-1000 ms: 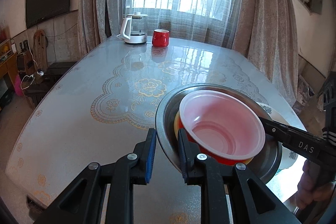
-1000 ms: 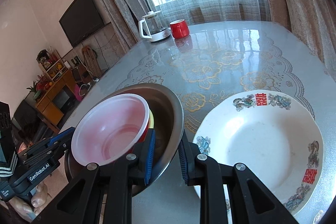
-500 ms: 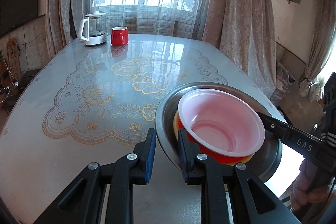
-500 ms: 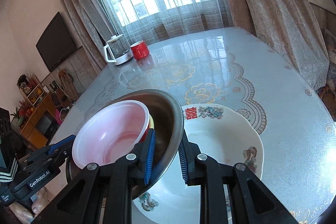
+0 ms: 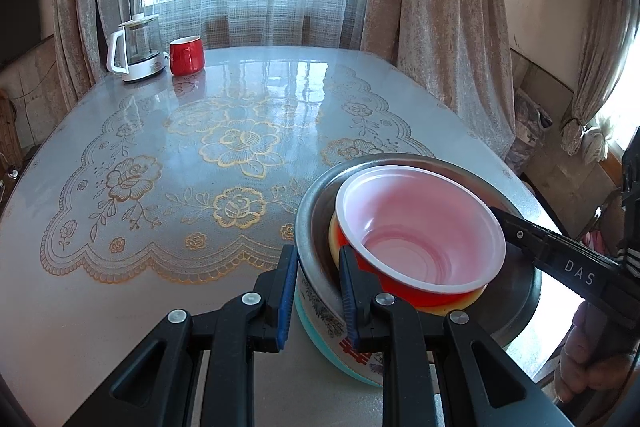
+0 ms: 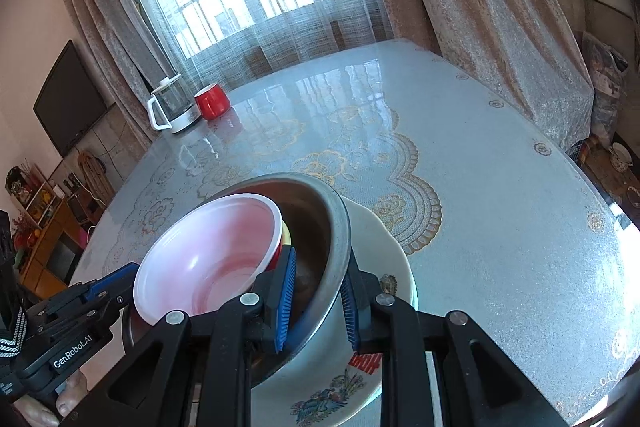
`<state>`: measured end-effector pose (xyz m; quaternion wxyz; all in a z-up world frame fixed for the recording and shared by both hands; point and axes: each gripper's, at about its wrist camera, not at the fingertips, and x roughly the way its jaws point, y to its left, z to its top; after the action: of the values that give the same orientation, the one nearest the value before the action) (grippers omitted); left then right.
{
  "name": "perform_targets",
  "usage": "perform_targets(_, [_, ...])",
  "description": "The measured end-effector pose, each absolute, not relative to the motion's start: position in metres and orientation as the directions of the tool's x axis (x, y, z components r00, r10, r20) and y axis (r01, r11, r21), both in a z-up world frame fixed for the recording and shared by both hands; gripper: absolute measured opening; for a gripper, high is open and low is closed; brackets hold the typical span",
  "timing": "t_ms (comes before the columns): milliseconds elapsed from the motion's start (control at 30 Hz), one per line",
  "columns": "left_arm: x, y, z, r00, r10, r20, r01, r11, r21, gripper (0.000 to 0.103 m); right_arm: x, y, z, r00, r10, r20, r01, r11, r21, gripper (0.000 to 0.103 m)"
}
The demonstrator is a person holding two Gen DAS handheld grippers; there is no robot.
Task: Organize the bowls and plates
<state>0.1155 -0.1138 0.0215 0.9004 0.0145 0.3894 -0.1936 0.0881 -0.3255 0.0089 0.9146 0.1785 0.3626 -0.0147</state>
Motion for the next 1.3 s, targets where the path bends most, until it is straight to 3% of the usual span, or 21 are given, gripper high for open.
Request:
perform_targets(733, [0.106,-0.124,0.012,0.625,-0.324,-0.71,0.368,0.925,-0.098,0.02,0.086,-0.33,-0.011,0.702,0.086,-0.707,0.185,0.937,0.297,0.022])
perform_targets(1300, [0.096,-0.122,0.012,0.63,-0.335,-0.7,0.368,0.923,-0.111,0.024,0.074,-0.335,0.002,0.74,0.066,-0.669,0.203,0.927,0.315,0.03])
